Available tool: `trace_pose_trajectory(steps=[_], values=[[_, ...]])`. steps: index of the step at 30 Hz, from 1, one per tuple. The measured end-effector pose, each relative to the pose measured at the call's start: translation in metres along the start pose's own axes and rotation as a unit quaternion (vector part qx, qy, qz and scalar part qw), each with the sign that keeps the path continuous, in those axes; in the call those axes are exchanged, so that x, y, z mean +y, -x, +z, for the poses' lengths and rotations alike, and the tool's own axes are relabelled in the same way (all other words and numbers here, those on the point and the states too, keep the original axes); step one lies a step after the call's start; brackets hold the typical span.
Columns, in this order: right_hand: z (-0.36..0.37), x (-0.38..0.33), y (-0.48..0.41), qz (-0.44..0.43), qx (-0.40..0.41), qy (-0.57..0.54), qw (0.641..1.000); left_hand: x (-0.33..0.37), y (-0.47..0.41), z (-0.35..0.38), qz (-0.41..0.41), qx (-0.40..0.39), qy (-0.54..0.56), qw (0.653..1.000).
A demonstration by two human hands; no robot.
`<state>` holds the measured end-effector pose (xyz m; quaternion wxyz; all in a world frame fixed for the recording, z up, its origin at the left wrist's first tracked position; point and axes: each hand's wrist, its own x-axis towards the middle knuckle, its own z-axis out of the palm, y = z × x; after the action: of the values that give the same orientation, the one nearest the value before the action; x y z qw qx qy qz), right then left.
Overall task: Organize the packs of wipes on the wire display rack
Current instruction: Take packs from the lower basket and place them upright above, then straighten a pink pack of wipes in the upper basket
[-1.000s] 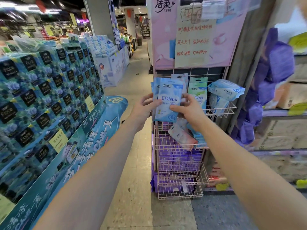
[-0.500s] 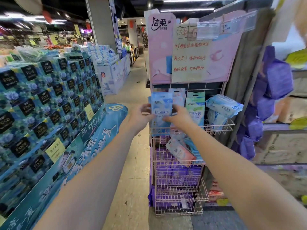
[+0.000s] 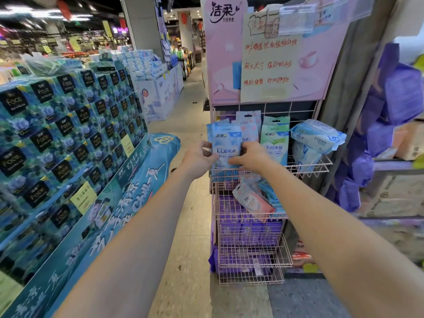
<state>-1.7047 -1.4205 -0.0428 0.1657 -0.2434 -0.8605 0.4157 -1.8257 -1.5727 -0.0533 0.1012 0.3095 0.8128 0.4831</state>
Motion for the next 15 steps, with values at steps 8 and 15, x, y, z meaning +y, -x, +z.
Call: trace_pose_trajectory(steps=[8, 15], values=[[0.013, 0.009, 0.022, -0.014, 0.098, -0.005, 0.995, -0.003, 0.011, 0.004, -0.026, 0.023, 0.053, 0.998], [0.014, 0.012, 0.041, -0.044, 0.139, -0.091, 0.985, -0.035, 0.032, 0.017, -0.104, 0.157, 0.091, 0.978]])
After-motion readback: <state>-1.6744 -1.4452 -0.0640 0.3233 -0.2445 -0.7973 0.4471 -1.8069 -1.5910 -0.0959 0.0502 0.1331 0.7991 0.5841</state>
